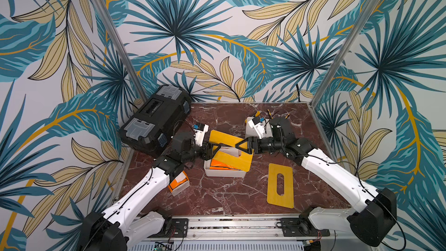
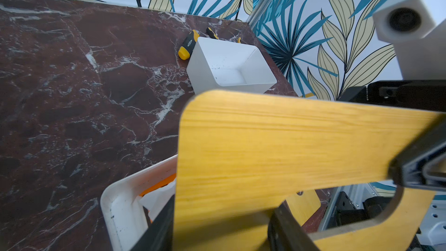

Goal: Put the tissue paper into the tissue box
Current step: Pick up the box lid from the center of the board.

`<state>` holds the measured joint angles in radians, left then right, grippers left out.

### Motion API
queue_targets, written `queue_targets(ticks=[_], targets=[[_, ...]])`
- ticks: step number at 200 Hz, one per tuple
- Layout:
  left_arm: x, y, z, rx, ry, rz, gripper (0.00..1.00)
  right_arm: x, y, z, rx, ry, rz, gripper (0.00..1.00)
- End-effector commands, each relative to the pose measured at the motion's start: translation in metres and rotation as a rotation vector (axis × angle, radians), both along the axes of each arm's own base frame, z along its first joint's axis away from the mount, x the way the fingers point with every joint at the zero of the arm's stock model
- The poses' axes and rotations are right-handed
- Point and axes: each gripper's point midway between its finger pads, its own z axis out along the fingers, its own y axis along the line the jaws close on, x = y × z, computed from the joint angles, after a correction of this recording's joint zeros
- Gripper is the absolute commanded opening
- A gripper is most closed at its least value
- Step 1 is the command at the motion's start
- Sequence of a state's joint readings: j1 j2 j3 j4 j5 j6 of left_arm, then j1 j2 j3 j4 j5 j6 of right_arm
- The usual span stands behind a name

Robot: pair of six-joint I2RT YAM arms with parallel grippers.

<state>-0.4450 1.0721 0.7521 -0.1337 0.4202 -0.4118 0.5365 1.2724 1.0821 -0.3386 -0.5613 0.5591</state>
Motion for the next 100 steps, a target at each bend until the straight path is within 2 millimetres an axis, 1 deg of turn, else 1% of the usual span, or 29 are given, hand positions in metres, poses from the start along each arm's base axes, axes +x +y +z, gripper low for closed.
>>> queue_targets(ticks=[1,17,19,23,41,68,86,100], targets=[[0.0,-0.009,0.023,-0.111,-0.037,-0.025,0.0,0.004,-0.003,0.002,0.046,-0.015,-0.063,0.78],[0.002,-0.007,0.019,-0.1,-0.025,-0.011,0.0,-0.002,-0.005,0.001,0.061,-0.001,-0.069,0.78],[0.002,-0.006,0.019,-0.098,-0.025,-0.007,0.0,-0.001,-0.004,0.006,0.079,-0.021,-0.067,0.78],[0.003,-0.006,0.017,-0.092,-0.02,-0.001,0.0,-0.002,-0.004,0.008,0.093,-0.025,-0.066,0.78],[0.006,-0.001,0.012,-0.067,0.0,0.03,0.0,-0.013,-0.003,0.01,0.145,-0.004,-0.047,0.77],[0.009,0.002,0.005,-0.038,0.036,0.053,0.0,-0.026,-0.004,0.003,0.189,0.047,-0.036,0.75],[0.011,0.002,-0.001,-0.018,0.062,0.06,0.0,-0.031,-0.006,-0.006,0.187,0.075,-0.039,0.71],[0.013,0.003,-0.006,0.003,0.081,0.066,0.0,-0.033,-0.008,-0.008,0.191,0.078,-0.049,0.66]])
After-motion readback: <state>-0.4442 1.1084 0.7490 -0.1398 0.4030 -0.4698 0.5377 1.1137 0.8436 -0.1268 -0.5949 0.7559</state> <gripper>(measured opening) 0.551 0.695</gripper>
